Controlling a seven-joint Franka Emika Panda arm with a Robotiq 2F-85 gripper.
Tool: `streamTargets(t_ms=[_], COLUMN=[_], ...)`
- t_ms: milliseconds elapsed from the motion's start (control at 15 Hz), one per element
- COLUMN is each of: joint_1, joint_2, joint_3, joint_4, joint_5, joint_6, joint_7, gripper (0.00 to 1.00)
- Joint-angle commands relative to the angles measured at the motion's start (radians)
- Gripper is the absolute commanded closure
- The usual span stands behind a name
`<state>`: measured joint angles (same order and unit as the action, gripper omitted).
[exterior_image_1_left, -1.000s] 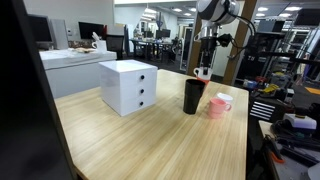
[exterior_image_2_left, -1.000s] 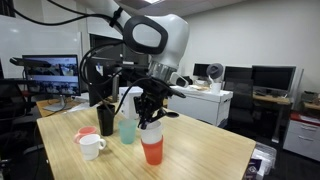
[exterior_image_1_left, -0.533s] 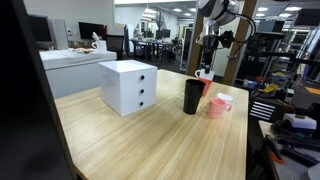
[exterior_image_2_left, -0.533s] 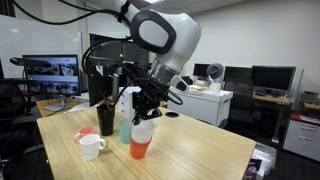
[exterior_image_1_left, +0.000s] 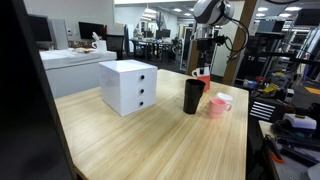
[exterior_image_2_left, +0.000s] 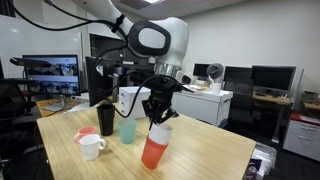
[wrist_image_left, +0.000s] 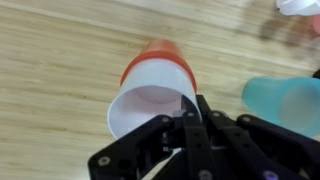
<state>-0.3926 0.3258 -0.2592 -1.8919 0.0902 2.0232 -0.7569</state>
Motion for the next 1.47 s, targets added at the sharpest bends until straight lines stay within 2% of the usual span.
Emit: streamTargets(t_ms=[0,133,267,467,667,800,933,1067,1200,1267,1400], joint_1=[0.04,0.058,0.071,0.087,0.094,0.094,0.1,0.102,0.102,0.138,0.17], joint_2=[-0.058,-0.094,-0.123,-0.174,-0.237,-0.265,-0.281,-0.279,-0.251,-0.233,-0.211], joint_3=[0.001,0.0,0.0,0.0,0.005,0.002,-0.01,-0.028,-0.074,-0.139,-0.224], joint_4=[-0.11,-0.17,-0.215,-0.254,-0.282,-0.31,-0.359,-0.41,-0.433,-0.42,-0.394], joint_5=[-0.112,-0.156,-0.193,-0.239,-0.238,-0.223,-0.288,-0.405,-0.598,-0.681,-0.86], joint_6=[0.181,0.303,0.363,0.357,0.355,0.436,0.594,0.757,0.916,0.958,1.011], joint_7=[0.085,0.14,0.191,0.277,0.321,0.365,0.447,0.539,0.696,0.77,0.93], gripper=[0.94,0.94,0.95,0.94,0.94,0.94,0.94,0.94,0.95,0.95,0.94])
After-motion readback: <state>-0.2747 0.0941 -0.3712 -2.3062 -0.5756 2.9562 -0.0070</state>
